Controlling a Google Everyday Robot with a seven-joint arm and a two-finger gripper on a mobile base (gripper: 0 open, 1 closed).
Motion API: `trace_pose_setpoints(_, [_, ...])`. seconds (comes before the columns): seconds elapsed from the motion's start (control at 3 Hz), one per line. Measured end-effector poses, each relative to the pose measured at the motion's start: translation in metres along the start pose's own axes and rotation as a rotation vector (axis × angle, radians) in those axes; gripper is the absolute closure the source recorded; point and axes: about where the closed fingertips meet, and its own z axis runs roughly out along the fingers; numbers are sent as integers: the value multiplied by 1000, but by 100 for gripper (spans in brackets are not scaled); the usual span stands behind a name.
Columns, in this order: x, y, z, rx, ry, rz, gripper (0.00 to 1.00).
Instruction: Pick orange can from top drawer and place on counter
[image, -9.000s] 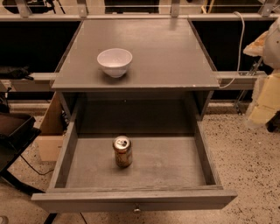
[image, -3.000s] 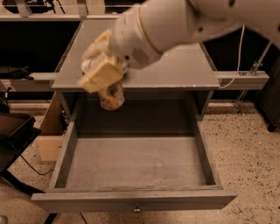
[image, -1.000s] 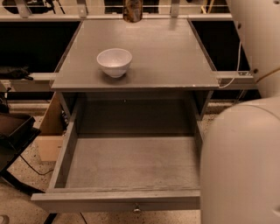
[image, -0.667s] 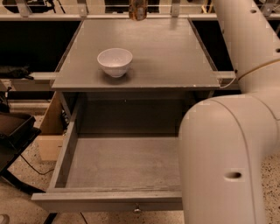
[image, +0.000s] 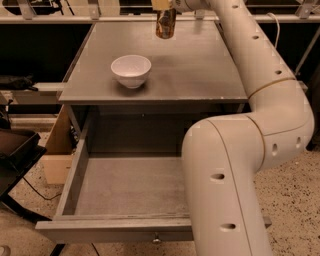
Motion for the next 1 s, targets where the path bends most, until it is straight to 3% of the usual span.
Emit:
trace_pose_setpoints(0.33, [19,-2,27,37,29,-7,100])
trace_pose_setpoints(0.67, [26,4,45,65,52,-57,100])
trace_pose_setpoints(1.0, [54,12,65,69,89,-79,100])
